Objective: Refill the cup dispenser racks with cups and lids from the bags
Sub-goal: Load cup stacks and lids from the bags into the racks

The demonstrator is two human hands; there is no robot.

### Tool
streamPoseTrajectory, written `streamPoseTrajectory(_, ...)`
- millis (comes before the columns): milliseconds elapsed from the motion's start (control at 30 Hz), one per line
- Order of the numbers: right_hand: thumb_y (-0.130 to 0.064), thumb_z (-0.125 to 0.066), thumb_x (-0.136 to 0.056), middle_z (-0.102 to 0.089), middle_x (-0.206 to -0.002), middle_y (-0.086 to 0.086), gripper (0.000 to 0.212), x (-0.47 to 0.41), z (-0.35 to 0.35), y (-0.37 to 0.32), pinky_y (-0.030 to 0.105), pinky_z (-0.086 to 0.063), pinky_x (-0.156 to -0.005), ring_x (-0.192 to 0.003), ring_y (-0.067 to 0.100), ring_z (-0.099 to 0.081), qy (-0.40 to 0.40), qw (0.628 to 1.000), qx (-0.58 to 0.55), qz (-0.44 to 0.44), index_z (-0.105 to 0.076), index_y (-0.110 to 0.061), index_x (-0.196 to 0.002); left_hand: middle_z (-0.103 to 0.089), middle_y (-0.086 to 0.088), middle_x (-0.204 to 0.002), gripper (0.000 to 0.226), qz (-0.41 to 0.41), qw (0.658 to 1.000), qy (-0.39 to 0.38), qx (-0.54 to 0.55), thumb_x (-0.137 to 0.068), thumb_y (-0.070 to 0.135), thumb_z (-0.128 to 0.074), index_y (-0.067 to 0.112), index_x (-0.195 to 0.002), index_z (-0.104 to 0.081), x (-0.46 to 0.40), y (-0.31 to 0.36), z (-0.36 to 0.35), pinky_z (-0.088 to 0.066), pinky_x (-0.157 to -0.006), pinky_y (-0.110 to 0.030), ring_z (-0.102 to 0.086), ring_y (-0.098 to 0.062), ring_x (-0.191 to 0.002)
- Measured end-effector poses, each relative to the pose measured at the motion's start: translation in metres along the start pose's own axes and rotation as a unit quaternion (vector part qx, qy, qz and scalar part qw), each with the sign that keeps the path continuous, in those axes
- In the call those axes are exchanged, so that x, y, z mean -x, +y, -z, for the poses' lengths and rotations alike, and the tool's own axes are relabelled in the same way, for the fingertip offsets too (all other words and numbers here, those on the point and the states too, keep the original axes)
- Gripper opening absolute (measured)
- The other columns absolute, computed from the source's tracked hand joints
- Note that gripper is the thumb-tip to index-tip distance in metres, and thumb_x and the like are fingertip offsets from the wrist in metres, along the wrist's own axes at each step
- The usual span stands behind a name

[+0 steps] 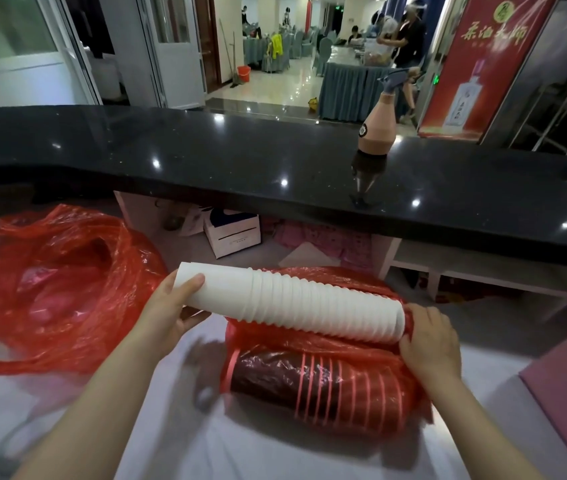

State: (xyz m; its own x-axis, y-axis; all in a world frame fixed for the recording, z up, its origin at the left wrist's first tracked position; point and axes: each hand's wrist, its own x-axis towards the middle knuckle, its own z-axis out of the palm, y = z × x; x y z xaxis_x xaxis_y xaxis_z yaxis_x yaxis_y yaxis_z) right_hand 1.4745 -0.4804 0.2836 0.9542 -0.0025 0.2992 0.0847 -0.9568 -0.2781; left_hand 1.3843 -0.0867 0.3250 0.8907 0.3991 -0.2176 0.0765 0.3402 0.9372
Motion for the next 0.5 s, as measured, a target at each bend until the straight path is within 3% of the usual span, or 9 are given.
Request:
streamPoseTrajectory(100, -0.014, -0.061, -0.08, -0.056, -0.112, 0.011, 0.033, -0.007, 0.01, -0.005, 0.038, -0.042, -0.087, -0.107, 0.032, -0.048, -0.079, 0.992, -0.06, -0.073, -0.068, -0.014, -0.113, -0.063, -0.002, -0.118, 0.054, -0.002, 1.0, 0.009, -0.007, -0.067, 0.041, -0.077, 0.028, -0.116, -0.061, -0.001, -0.001, 0.0, -0.058, -0.07, -0.034, -0.066, -0.024, -0.099)
streamPoseTrajectory(200, -0.019, -0.059, -0.083, -0.052, -0.119, 0.006, 0.032, -0.012, 0.017, -0.012, 0.037, -0.04, -0.092, -0.112, 0.028, -0.041, -0.102, 0.985, -0.099, -0.096, -0.069, -0.017, -0.113, -0.059, -0.004, -0.12, 0.038, -0.014, 0.999, 0.05, -0.003, -0.081, 0.033, -0.071, 0.023, -0.116, -0.059, -0.002, 0.003, -0.001, -0.057, -0.07, -0.034, -0.064, -0.027, -0.103)
streamPoseTrajectory(267, -0.016, -0.059, -0.083, -0.053, -0.119, 0.003, 0.026, -0.015, 0.026, -0.017, 0.037, -0.038, -0.093, -0.112, 0.027, -0.04, -0.088, 0.985, -0.119, -0.091, -0.073, -0.018, -0.105, -0.058, -0.005, -0.116, 0.022, -0.031, 0.995, 0.093, 0.016, -0.086, 0.03, -0.067, 0.022, -0.105, -0.058, -0.001, 0.01, -0.001, -0.056, -0.067, -0.034, -0.062, -0.028, -0.102)
streamPoseTrajectory(367, -0.011, -0.058, -0.082, -0.057, -0.112, 0.003, 0.021, -0.021, 0.043, -0.033, 0.037, -0.039, -0.09, -0.109, 0.029, -0.044, -0.073, 0.984, -0.147, -0.069, -0.078, -0.016, -0.087, -0.056, -0.003, -0.108, 0.018, -0.048, 0.987, 0.146, 0.043, -0.09, 0.029, -0.064, 0.019, -0.101, -0.055, 0.007, 0.03, 0.006, -0.055, -0.071, -0.038, -0.061, -0.025, -0.098)
streamPoseTrajectory(500, -0.007, -0.056, -0.079, -0.071, -0.081, -0.001, 0.026, -0.025, 0.063, -0.068, 0.037, -0.051, -0.072, -0.081, 0.023, -0.062, -0.086, 0.965, -0.246, -0.009, -0.078, -0.022, -0.077, -0.053, -0.002, -0.113, 0.039, -0.077, 0.975, 0.203, 0.054, -0.09, 0.033, -0.062, 0.016, -0.12, -0.046, 0.029, 0.054, 0.028, -0.054, -0.067, -0.036, -0.06, -0.024, -0.098)
